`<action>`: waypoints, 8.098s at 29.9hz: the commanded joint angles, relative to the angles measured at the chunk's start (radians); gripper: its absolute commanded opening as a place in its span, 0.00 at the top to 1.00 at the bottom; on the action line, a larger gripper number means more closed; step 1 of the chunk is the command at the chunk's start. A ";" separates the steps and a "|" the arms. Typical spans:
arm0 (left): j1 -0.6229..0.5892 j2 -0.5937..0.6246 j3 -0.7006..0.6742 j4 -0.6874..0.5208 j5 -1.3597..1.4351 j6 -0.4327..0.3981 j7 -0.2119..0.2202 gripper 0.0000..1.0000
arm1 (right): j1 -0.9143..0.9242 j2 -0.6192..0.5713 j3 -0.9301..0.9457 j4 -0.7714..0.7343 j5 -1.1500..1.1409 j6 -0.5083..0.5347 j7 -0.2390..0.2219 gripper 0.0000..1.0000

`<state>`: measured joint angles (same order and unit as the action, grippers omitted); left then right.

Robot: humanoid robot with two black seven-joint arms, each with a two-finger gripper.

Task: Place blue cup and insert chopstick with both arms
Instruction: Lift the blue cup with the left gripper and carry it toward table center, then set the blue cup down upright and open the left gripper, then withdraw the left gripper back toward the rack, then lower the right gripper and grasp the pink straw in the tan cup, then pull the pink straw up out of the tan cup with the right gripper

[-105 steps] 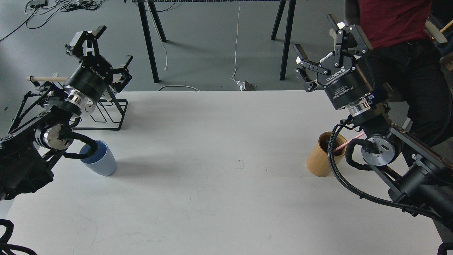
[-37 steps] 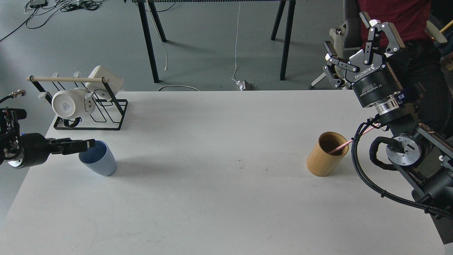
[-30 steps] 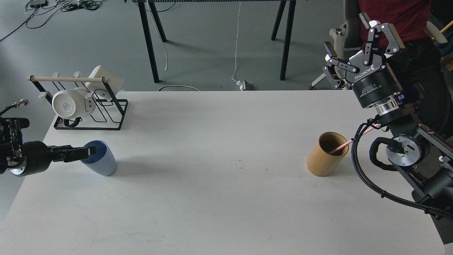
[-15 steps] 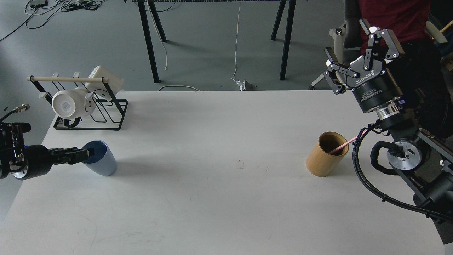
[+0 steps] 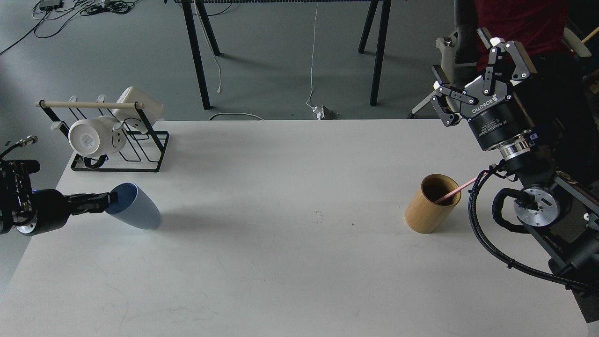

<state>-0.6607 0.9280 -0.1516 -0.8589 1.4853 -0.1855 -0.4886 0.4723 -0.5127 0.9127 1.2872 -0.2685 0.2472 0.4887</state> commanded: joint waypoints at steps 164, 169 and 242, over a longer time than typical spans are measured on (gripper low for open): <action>-0.028 -0.575 -0.551 -0.008 -0.996 -0.303 0.000 0.05 | -0.127 -0.162 -0.482 -0.174 -0.963 -0.736 0.000 0.36; -0.016 -0.574 -0.551 -0.008 -0.996 -0.303 0.000 0.05 | -0.129 -0.162 -0.485 -0.170 -0.966 -0.736 0.000 0.47; 0.070 -0.575 -0.546 0.038 -0.996 -0.303 0.000 0.02 | 0.552 -0.218 -0.868 0.106 -0.899 -0.736 0.000 1.00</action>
<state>-0.5987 0.3503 -0.6985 -0.8248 0.4893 -0.4887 -0.4887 0.8986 -0.8237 0.2112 1.4360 -1.1708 -0.4888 0.4887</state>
